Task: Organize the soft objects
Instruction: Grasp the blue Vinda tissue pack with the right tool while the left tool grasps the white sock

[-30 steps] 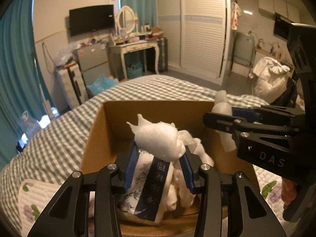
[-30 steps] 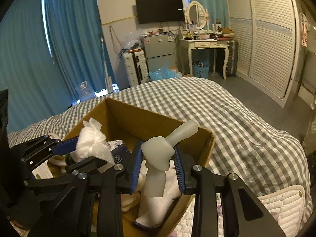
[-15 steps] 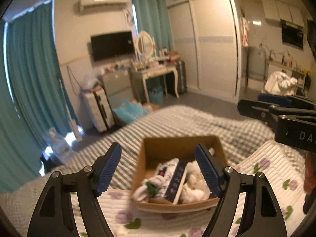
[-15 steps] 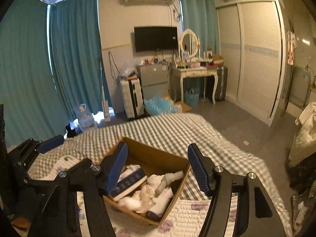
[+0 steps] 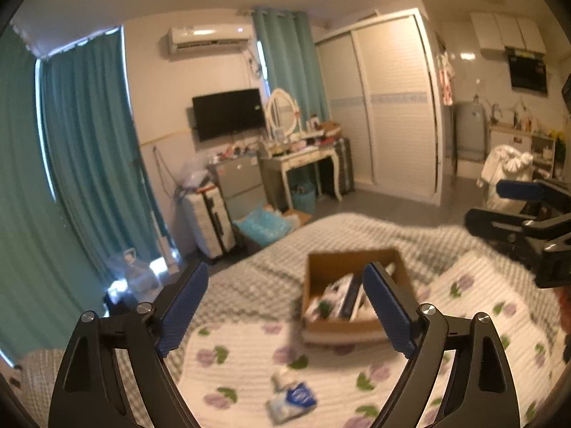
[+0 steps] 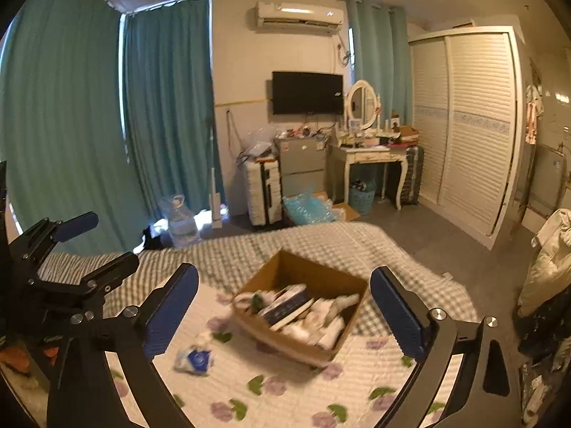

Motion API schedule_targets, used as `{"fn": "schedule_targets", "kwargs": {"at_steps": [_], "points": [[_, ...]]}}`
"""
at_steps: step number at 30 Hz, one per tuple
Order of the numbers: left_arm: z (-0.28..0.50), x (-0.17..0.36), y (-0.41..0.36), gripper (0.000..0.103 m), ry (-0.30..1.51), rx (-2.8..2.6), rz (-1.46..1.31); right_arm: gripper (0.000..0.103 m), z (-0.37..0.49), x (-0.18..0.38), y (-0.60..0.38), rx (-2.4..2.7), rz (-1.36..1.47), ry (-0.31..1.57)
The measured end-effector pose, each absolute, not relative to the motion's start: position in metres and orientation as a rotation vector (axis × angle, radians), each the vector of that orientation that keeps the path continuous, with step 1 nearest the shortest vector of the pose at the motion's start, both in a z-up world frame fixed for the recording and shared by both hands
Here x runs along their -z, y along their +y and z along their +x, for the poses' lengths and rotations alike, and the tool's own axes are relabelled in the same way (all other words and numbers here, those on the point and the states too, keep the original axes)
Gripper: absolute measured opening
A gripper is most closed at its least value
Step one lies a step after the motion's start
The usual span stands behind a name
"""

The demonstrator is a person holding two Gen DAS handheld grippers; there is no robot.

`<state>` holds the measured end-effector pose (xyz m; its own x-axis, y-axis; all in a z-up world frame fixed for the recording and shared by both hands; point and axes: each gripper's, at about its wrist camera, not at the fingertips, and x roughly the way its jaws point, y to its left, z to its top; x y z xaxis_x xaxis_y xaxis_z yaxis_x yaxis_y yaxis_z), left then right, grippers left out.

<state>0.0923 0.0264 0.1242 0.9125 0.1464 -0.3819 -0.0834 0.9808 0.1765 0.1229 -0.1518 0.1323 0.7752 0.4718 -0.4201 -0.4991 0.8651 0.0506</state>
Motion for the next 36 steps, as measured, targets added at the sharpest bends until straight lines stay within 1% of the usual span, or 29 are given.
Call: {"fn": "schedule_targets", "kwargs": {"at_steps": [5,11,14,22,27,28,29,30,34,36], "points": [[0.091,-0.068,0.057,0.09,0.518,-0.091,0.15,0.098,0.111,-0.083,-0.123,-0.548,-0.08,0.481],[0.112,0.01,0.089,0.09,0.654,-0.068,0.188,0.098,0.119,-0.006,-0.072,-0.566,-0.116,0.535],[0.127,0.037,0.109,0.09,0.697,-0.05,0.173,0.098,0.124,0.034,-0.04,-0.576,-0.141,0.57],[0.133,0.097,0.144,0.09,0.772,-0.066,0.193,0.098,0.139,0.138,0.029,-0.638,-0.166,0.735],[0.131,0.115,0.159,0.09,0.818,-0.06,0.16,0.098,0.144,0.172,0.05,-0.672,-0.15,0.806],[0.131,0.116,0.162,0.09,0.823,-0.06,0.144,0.095,0.146,0.173,0.052,-0.676,-0.151,0.812],[0.131,0.116,0.163,0.09,0.824,-0.058,0.134,0.085,0.147,0.176,0.056,-0.685,-0.157,0.823],[0.131,0.116,0.164,0.09,0.826,-0.058,0.128,0.08,0.149,0.179,0.058,-0.7,-0.159,0.836],[0.128,0.116,0.161,0.09,0.823,-0.066,0.14,0.071,0.148,0.179,0.056,-0.709,-0.155,0.837],[0.126,0.115,0.158,0.09,0.826,-0.07,0.149,0.069,0.146,0.177,0.051,-0.71,-0.145,0.838]]}}
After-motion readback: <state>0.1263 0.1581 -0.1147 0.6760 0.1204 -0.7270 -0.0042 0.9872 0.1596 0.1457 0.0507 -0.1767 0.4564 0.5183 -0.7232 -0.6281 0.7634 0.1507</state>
